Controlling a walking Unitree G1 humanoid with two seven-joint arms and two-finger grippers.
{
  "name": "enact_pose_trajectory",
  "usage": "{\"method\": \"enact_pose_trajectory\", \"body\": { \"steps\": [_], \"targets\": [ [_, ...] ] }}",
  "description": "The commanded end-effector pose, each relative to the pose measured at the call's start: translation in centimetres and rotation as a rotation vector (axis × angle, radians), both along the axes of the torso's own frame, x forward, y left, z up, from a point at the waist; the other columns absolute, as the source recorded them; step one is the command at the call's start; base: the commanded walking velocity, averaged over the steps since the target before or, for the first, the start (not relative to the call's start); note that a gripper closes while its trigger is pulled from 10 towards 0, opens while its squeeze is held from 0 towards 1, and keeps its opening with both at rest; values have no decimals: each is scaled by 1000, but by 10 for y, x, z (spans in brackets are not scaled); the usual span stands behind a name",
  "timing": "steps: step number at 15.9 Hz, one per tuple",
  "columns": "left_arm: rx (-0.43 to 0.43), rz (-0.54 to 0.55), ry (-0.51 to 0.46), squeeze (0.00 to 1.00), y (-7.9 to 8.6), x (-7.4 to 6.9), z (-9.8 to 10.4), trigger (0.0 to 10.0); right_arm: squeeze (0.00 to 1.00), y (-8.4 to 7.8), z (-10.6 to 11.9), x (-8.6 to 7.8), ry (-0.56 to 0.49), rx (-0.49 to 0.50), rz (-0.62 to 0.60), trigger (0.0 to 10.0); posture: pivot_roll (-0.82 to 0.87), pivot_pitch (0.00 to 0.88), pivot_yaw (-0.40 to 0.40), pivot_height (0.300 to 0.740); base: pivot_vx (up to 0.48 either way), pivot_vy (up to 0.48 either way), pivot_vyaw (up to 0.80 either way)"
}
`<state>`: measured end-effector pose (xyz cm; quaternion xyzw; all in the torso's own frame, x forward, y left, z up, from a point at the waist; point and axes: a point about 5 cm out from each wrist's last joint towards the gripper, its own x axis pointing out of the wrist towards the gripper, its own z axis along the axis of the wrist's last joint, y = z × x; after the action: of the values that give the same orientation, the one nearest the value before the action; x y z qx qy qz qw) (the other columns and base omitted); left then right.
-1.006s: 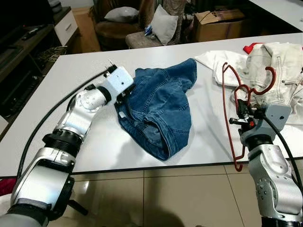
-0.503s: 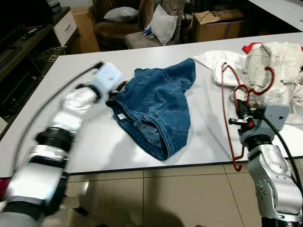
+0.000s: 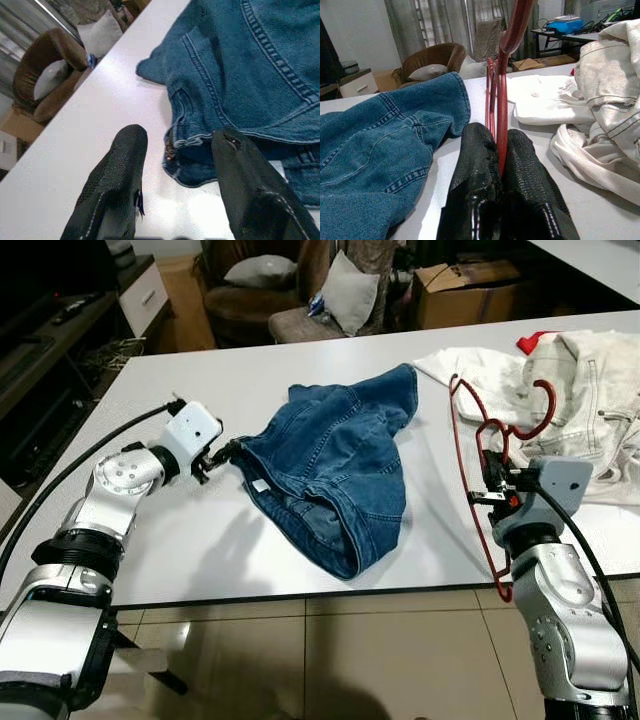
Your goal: Hang hanger
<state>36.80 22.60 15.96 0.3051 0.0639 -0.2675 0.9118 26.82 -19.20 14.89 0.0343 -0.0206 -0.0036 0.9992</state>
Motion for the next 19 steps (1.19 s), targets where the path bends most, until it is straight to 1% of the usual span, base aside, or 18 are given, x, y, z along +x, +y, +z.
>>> {"method": "enact_pose_trajectory", "body": {
  "steps": [1,3,5,6,9,11,12,13,14,19],
  "targets": [
    [-6,10,27,0,5,-1,-3,10000,0,4,-1,1,7,2,5,10000,-98,0,159,740,0,0,0],
    [5,17,49,0,5,-2,-11,10000,0,4,-2,1,7,4,1,10000,-99,0,159,740,0,0,0],
    [58,21,56,0,3,-2,-18,10000,0,4,-1,2,5,3,-1,10000,-100,0,159,740,0,0,0],
    [44,32,48,0,0,0,-19,10000,0,4,-1,1,4,2,-2,10000,-104,0,159,740,0,0,0],
    [41,48,43,0,-4,3,-18,10000,0,2,0,0,3,-3,-3,10000,-113,0,161,740,0,0,0],
    [-25,42,57,0,-10,5,-18,10000,0,1,0,-1,4,-4,-7,10000,-116,0,163,740,0,0,0],
    [-45,36,70,0,-13,5,-20,10000,0,1,-1,-2,7,-6,-8,10000,-118,0,165,740,0,0,0],
    [-13,27,81,0,-15,5,-23,10000,0,1,-1,-2,7,-6,-9,10000,-120,0,167,740,0,0,0],
    [0,29,90,0,-17,6,-25,10000,0,1,-1,-3,7,-6,-11,10000,-120,0,169,740,0,0,0],
    [0,88,88,0,-19,10,-24,10000,0,1,-2,-9,11,-9,-17,10000,-133,16,185,740,0,0,0]
  ]
}}
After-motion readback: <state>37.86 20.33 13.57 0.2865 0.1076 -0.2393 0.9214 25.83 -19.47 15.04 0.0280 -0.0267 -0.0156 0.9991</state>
